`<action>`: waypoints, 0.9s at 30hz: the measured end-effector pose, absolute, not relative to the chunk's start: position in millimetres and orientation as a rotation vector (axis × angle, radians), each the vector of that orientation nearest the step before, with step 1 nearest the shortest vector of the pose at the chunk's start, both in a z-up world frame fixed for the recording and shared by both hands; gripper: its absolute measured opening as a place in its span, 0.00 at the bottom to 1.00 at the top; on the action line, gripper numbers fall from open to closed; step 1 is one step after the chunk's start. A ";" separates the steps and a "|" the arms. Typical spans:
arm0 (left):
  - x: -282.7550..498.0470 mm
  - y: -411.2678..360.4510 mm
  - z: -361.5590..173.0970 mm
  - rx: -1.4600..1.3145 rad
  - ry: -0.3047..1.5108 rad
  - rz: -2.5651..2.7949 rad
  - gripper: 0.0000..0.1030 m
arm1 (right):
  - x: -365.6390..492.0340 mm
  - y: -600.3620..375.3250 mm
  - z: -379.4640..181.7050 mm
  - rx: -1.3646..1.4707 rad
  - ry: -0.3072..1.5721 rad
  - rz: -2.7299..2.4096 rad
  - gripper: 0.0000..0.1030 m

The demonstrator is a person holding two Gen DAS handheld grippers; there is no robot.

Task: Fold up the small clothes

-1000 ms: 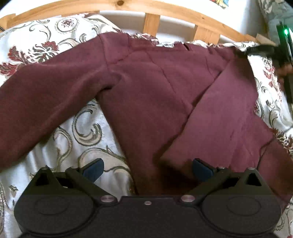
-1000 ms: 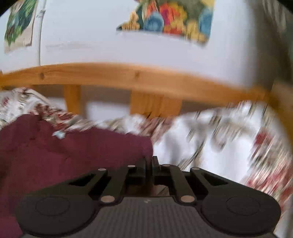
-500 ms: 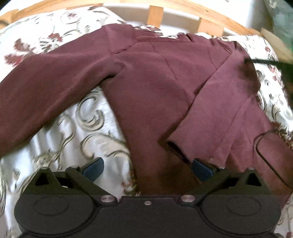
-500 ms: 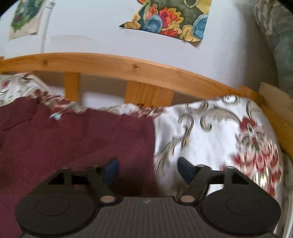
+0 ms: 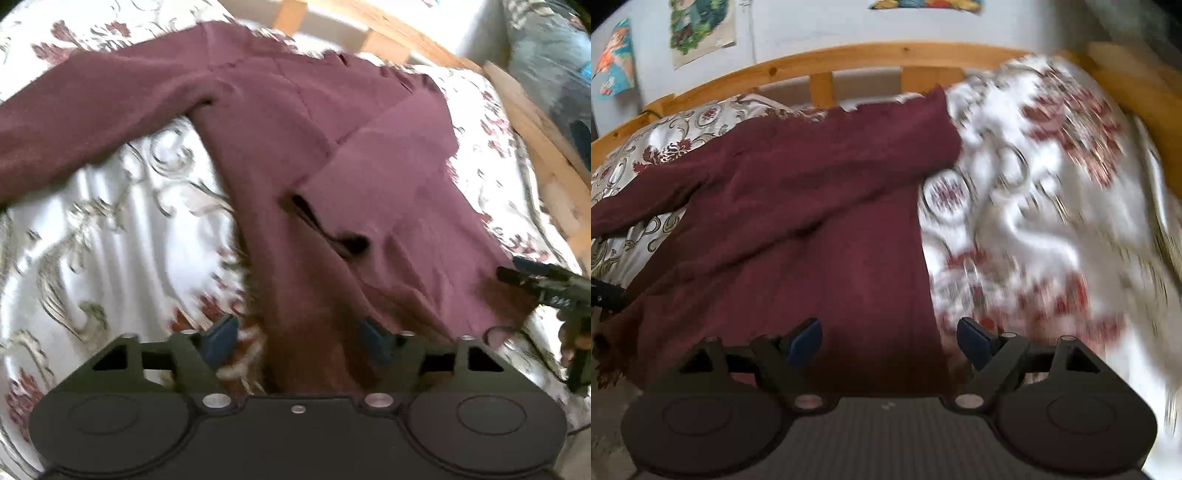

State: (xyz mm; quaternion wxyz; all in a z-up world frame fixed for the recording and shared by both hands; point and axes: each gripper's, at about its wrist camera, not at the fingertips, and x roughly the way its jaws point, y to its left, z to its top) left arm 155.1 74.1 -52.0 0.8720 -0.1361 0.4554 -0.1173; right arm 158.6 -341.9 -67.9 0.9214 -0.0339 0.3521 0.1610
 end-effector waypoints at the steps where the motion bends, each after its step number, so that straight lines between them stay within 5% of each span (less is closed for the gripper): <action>1: 153.9 72.3 -53.7 -0.286 0.971 -0.249 0.67 | 152.4 -345.6 -72.3 -0.051 0.730 0.312 0.80; 4: 148.0 68.3 -56.5 -0.263 0.997 -0.214 0.57 | 143.5 -354.4 -81.4 0.004 0.745 0.265 0.70; 7: 146.0 64.8 -55.2 -0.230 1.021 -0.163 0.37 | 139.9 -356.1 -84.2 0.004 0.726 0.218 0.49; 8: 145.7 63.0 -54.2 -0.221 1.028 -0.164 0.15 | 140.0 -357.0 -84.5 0.000 0.722 0.215 0.35; 9: 145.5 61.7 -53.4 -0.221 1.033 -0.169 0.05 | 139.6 -356.8 -83.1 -0.007 0.721 0.212 0.22; 14: 134.4 59.7 -40.2 -0.197 0.989 -0.143 0.04 | 125.9 -358.8 -69.8 -0.015 0.701 0.222 0.08; 27: 95.1 95.0 -26.7 -0.166 1.012 -0.153 0.04 | 69.5 -368.5 -46.7 -0.045 0.784 0.265 0.08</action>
